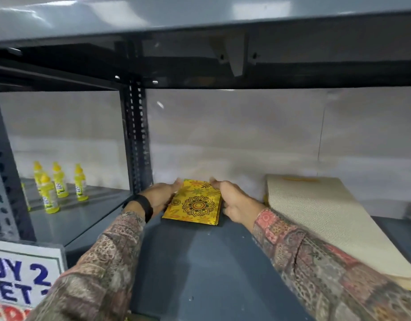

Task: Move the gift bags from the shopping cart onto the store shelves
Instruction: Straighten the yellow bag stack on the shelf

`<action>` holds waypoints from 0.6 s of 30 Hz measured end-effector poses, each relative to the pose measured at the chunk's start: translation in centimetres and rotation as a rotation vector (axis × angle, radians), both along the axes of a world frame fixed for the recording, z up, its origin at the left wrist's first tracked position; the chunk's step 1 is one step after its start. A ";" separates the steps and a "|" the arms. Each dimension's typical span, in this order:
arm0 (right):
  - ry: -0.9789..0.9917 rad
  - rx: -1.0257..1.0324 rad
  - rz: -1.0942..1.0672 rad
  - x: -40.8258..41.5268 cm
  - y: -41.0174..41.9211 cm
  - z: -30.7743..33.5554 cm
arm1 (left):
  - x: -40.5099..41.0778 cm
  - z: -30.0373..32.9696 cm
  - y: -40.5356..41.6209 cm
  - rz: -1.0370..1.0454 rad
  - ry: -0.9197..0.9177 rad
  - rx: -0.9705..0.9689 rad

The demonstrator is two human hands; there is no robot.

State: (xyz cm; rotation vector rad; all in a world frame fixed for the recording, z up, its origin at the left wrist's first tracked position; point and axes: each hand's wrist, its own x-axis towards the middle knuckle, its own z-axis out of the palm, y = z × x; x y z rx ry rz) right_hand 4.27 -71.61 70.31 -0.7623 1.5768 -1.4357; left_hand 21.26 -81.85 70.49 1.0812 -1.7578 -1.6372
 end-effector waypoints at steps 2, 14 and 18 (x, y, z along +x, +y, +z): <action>-0.137 -0.017 -0.021 0.3 -0.4 0.2 | -0.7 -0.2 -0.4 0.025 0.044 0.030; 0.806 0.315 0.189 1.8 -0.1 -1.2 | 1.8 -1.3 -1.9 -0.343 -0.418 -0.336; 0.775 0.296 0.155 1.8 0.2 -1.3 | 1.6 -1.6 -2.3 -0.367 -0.315 -0.300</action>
